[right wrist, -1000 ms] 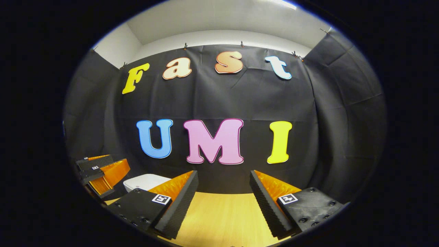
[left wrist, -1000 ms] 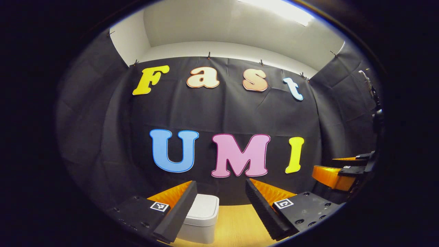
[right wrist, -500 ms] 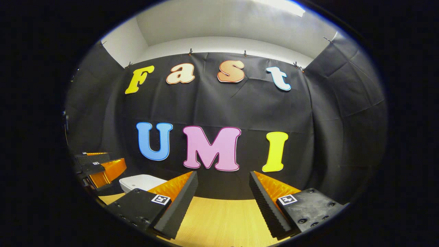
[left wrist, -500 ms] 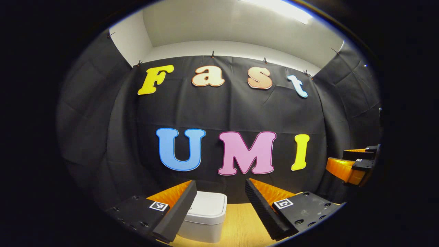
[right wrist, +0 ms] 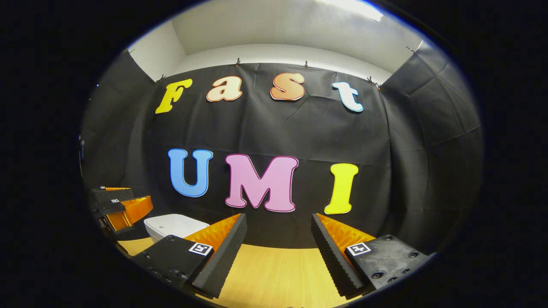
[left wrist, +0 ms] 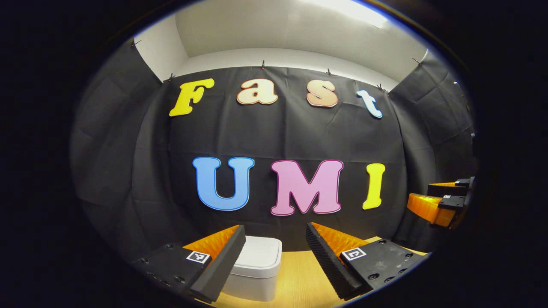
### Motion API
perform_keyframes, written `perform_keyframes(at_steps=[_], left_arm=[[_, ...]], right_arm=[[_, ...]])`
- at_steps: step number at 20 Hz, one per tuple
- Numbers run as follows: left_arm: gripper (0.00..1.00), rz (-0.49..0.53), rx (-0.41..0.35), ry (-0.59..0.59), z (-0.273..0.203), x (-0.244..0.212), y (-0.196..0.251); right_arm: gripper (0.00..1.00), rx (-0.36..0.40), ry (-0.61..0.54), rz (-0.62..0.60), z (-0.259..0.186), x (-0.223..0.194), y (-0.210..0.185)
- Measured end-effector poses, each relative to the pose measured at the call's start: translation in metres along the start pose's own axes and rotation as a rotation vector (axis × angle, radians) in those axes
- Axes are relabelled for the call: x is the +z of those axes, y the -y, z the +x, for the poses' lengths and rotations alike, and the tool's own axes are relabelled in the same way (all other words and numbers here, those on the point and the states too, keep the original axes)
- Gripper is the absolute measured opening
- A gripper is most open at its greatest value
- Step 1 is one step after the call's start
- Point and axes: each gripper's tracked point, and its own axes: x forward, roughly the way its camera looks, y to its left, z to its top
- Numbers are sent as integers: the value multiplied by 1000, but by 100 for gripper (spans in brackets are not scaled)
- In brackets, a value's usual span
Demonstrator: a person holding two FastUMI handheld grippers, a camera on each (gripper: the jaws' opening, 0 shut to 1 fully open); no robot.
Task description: Press the lid of the desktop garbage bin to open it, pick up the crumpled paper on the desktop and throw it into the bin, then pick up the pop can on the desktop and drop it into the bin, and finally close the garbage bin lid.
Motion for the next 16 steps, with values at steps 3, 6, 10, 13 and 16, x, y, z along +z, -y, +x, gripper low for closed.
perform_keyframes(at_steps=[3, 6, 10, 13, 16], left_arm=[[95, -1, 5, -14, 3, -5, 7], [95, 33, 20, -6, 4, -2, 15], [95, 90, 33, 11, 6, 10, 26], [95, 89, 20, 22, 0, 19, 36], [95, 97, -5, 15, -4, 17, 39]], right_arm=[[97, 41, -9, -26, 3, -9, 3], [97, 98, -22, -16, 6, -19, 5], [97, 124, -51, 35, 8, -26, 13], [96, 103, -17, 39, 5, -11, 18], [96, 87, 0, 40, -1, -6, 15]])
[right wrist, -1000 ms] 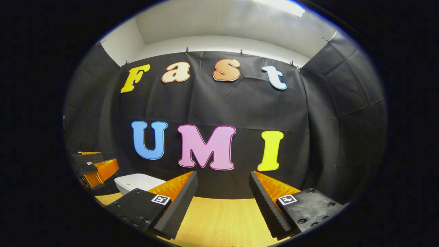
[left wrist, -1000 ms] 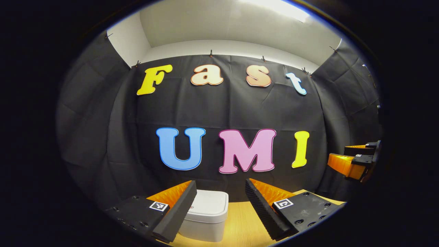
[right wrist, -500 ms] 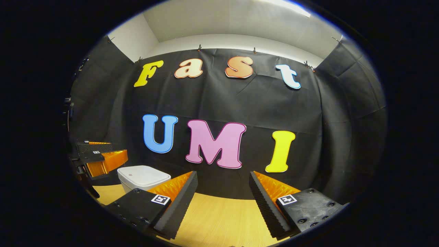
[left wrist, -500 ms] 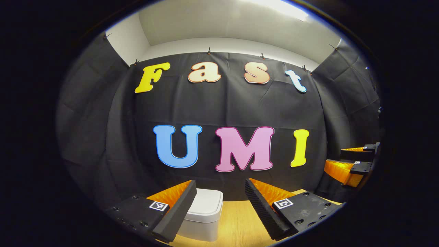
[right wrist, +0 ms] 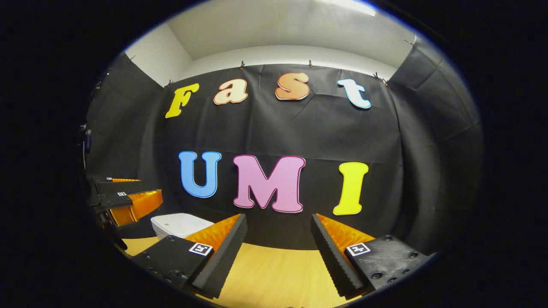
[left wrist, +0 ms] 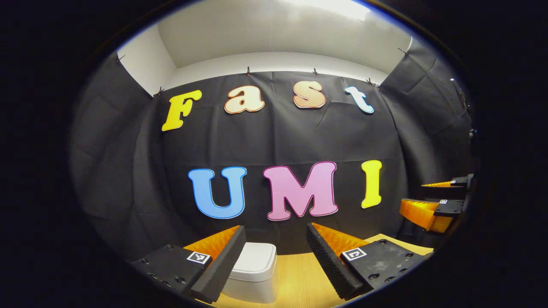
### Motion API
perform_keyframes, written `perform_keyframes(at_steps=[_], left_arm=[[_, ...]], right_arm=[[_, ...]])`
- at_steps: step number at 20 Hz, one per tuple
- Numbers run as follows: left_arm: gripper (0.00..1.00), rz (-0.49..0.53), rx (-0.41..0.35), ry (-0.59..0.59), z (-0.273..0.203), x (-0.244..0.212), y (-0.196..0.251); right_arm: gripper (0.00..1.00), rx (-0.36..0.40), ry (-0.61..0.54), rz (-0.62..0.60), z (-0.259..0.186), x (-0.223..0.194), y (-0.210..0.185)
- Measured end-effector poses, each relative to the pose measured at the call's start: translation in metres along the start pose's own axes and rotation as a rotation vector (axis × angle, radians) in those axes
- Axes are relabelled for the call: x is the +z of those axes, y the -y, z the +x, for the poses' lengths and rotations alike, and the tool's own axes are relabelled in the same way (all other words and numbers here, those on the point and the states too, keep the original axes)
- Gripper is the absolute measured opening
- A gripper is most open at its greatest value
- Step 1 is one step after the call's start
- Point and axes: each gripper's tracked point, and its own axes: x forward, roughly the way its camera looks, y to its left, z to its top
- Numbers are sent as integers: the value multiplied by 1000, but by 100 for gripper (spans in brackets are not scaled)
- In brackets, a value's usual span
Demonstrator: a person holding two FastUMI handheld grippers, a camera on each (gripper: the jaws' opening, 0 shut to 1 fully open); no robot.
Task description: Press the lid of the desktop garbage bin to open it, pick up the crumpled paper on the desktop and throw it into the bin, then pick up the pop can on the desktop and drop it into the bin, and finally close the garbage bin lid.
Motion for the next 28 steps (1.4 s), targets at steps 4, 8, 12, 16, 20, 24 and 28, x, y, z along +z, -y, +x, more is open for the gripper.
perform_keyframes(at_steps=[4, 8, 12, 16, 20, 24, 28], left_arm=[[95, -18, -52, 26, -6, 4, 1], [96, -57, -64, 15, -15, -3, -13], [96, -78, -61, 17, -19, -9, -28], [95, -84, -70, 18, -22, -11, -37], [95, -82, -71, 10, -21, -16, -41], [96, -61, -78, 11, -21, -17, -41], [95, -65, -88, 5, -21, -22, -39]], right_arm=[[97, -22, -18, -13, -10, -7, -13], [97, -33, 4, -28, -21, -1, -30], [97, -56, 7, -33, -24, -1, -37], [97, -74, 5, -27, -28, 0, -42], [97, -76, -12, -36, -30, -7, -48], [97, -76, -13, -37, -37, -2, -59], [97, -81, -16, -39, -37, -4, -60]])
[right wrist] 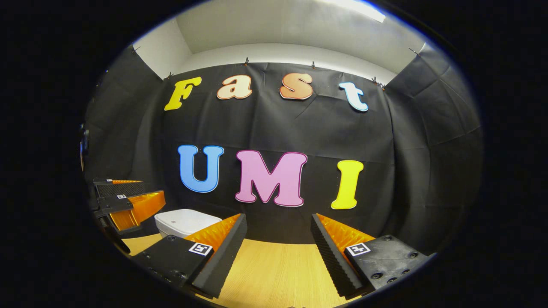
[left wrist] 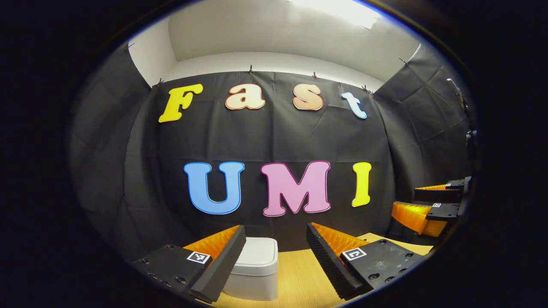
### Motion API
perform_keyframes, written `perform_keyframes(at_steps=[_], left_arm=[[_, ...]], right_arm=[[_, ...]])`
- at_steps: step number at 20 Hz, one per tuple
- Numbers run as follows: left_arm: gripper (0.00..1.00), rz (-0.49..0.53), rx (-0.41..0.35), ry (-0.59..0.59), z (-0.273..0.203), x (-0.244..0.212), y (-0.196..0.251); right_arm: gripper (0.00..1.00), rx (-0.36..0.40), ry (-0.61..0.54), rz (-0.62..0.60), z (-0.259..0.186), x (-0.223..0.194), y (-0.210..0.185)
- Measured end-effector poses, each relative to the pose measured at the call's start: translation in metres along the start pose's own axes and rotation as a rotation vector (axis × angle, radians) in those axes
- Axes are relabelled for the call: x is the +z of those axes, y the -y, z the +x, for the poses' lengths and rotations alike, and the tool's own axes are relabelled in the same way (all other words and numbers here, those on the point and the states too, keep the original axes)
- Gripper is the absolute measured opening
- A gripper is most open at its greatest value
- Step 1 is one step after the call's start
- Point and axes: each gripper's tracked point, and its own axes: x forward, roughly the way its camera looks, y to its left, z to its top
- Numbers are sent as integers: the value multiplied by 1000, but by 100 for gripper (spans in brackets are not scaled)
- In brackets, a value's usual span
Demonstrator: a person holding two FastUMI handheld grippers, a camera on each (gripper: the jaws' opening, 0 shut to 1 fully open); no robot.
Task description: Press the lid of the desktop garbage bin to open it, pick up the crumpled paper on the desktop and throw it into the bin, then pick up the pop can on the desktop and drop it into the bin, and finally close the garbage bin lid.
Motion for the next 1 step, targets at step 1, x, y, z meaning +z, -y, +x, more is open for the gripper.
perform_keyframes(at_steps=[1], left_arm=[[95, -5, 0, -6, 0, -3, -1]], right_arm=[[97, -6, 3, -4, 0, 0, 1]])
